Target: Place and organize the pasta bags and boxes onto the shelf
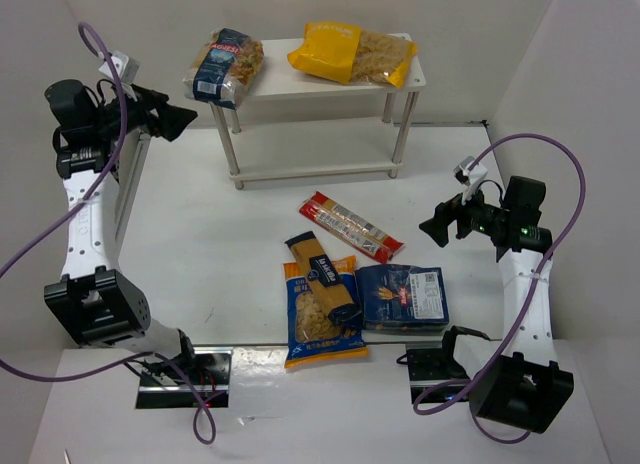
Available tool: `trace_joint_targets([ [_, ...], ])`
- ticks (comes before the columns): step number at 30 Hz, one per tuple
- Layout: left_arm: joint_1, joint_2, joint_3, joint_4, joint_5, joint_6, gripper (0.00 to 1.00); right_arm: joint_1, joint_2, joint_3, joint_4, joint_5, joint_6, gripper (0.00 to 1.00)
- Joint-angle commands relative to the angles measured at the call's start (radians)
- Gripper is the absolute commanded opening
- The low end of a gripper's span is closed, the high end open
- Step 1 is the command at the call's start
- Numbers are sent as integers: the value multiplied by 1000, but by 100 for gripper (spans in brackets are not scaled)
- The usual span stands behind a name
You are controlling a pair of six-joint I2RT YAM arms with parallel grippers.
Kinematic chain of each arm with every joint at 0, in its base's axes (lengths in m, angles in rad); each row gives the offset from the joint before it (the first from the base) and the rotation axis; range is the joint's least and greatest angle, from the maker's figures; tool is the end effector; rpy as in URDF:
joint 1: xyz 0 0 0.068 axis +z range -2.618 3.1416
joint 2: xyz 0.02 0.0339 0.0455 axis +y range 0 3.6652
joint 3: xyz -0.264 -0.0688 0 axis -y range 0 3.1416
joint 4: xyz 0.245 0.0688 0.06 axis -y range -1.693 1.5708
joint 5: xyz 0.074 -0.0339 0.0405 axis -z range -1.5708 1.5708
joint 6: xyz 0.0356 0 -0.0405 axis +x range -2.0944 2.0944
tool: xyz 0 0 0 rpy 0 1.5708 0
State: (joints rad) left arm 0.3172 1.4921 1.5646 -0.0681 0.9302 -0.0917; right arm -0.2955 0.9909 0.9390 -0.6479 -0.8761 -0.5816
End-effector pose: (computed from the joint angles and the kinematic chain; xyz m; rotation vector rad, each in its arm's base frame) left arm 0.3267 0.0772 0.4547 0.4137 1.5402 -0.5492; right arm 0.1966 -0.0313 0.3192 -0.7086 1.8961 0.4480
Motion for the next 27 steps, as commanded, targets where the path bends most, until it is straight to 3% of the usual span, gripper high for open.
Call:
trace_joint_targets([
  [1,-9,31,69,1,42,63,100,-7,8,-8,25,-8,3,100],
  [27,-87,160,258,-114,36,119,100,-7,26,-8,25,11,3,100],
])
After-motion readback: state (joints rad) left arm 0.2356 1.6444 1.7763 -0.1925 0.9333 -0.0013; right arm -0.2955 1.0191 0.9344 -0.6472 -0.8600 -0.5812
